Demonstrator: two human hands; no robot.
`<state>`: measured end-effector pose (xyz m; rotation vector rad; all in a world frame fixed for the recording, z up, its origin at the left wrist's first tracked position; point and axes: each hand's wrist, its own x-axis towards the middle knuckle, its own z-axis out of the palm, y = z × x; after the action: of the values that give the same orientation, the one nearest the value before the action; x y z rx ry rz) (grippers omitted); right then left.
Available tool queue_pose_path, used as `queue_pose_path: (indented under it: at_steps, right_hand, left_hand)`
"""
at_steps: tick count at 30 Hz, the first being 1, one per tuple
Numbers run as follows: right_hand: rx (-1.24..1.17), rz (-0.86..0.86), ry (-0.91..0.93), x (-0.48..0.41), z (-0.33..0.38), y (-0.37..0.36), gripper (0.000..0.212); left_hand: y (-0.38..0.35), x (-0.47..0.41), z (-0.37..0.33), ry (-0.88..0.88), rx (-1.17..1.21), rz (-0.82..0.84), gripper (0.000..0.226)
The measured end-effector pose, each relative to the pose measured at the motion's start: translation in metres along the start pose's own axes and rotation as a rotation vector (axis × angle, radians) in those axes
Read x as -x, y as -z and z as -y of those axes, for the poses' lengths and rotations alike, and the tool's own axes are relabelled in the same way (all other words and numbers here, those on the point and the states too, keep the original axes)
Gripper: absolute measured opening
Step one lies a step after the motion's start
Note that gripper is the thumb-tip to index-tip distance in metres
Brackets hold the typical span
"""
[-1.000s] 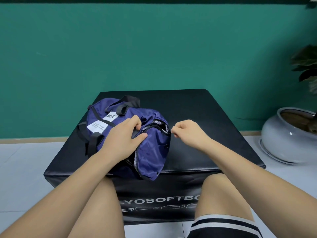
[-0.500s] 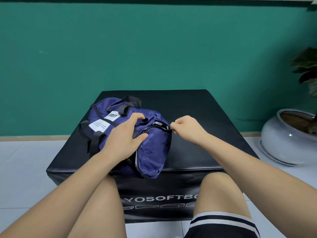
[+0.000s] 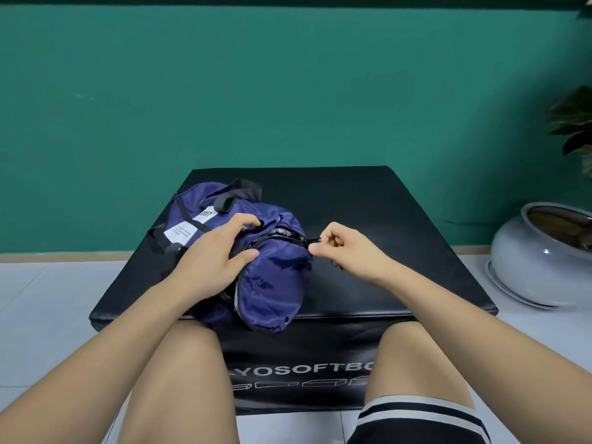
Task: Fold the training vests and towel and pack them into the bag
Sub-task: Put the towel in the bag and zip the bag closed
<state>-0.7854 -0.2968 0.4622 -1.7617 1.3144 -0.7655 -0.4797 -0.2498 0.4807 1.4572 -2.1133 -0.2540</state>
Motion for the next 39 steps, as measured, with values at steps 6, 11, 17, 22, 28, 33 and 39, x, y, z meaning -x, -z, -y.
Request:
queue_pose_path:
  at_steps: [6, 11, 17, 22, 28, 33, 39]
  right_hand:
    - [0.173, -0.132, 0.147, -0.013, -0.035, -0.031, 0.035]
    - [0.238, -0.307, 0.286, -0.016, -0.052, -0.048, 0.021]
    - [0.340, -0.308, 0.405, -0.020, -0.061, -0.043, 0.016]
    - [0.439, -0.296, 0.482, -0.020, -0.059, -0.039, 0.014]
    - [0.551, -0.319, 0.554, -0.016, -0.049, -0.034, 0.010]
    - [0.544, -0.281, 0.511, -0.019, -0.046, -0.029, 0.014]
    - [0.502, -0.216, 0.470, -0.022, -0.046, -0.023, 0.016]
  left_hand:
    - [0.003, -0.006, -0.001, -0.027, -0.035, 0.040, 0.048]
    - [0.002, -0.006, -0.006, -0.135, -0.323, -0.087, 0.052]
    - [-0.004, -0.020, -0.038, -0.327, -0.540, -0.149, 0.058]
    - [-0.018, -0.044, -0.061, -0.456, -0.715, -0.076, 0.041]
    - [-0.052, -0.071, -0.084, -0.511, -0.945, 0.063, 0.023]
    - [-0.058, -0.086, -0.079, -0.610, -0.934, 0.068, 0.025]
    - [-0.065, -0.084, -0.068, -0.792, -0.932, 0.035, 0.012]
